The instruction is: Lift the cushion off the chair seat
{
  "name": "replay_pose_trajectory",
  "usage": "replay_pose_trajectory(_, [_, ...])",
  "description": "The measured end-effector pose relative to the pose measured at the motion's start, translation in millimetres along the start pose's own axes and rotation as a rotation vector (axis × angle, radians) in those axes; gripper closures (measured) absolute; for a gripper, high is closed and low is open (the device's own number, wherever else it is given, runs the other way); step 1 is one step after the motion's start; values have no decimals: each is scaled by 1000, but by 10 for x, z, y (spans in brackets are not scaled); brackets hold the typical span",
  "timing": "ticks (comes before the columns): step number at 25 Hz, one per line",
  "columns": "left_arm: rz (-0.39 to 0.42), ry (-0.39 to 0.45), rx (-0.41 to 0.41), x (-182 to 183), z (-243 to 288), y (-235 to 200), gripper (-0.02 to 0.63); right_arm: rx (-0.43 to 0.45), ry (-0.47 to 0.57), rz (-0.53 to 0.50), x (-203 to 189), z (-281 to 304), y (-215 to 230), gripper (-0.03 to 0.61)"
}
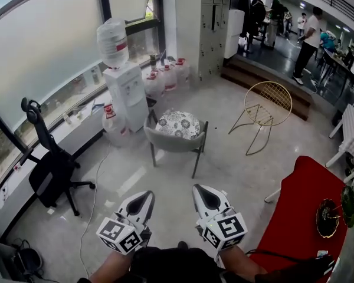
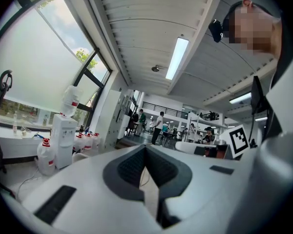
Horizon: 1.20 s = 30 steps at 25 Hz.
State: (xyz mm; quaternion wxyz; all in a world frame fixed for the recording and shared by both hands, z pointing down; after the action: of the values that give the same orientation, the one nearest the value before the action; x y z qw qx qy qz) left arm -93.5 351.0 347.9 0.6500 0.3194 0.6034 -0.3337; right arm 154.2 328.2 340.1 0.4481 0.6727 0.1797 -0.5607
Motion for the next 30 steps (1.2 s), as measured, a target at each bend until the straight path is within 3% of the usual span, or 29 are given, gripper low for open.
replay_pose_trajectory(5, [44,-18,-35,39,327,-87,614,-32,8,23,75,183,337,571])
replay_pose_trajectory(12, [34,-31,-67,-63,863,-495,614,-85,-7,31,126,612,734,571])
replay_pose_trajectory(17, [-30,-11,-101,-109,1384,-932,614,-134,-20,-4,277,1021,956,571])
replay_pose_trajectory(21, [10,23,-129,-64,1813,-1344,614,-159,-36,-36,405,1464,1105,571])
replay_pose_trajectory(30, [-8,29,-133,-1,2535,-2302,614,-173,-43,-46,646,2579,1474,571])
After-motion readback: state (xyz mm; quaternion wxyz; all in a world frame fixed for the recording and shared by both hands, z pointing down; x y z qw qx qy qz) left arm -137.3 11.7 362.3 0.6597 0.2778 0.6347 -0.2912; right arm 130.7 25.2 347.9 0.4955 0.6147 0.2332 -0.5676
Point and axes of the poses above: the fingertips, and each gripper's own axes: z forward along the fingers, y to its right, x out of its top, the point moved 10 cm from there along -z, backward along the fingers, and after that the axes turned 15 degrees about z, right-handed, at the moved point
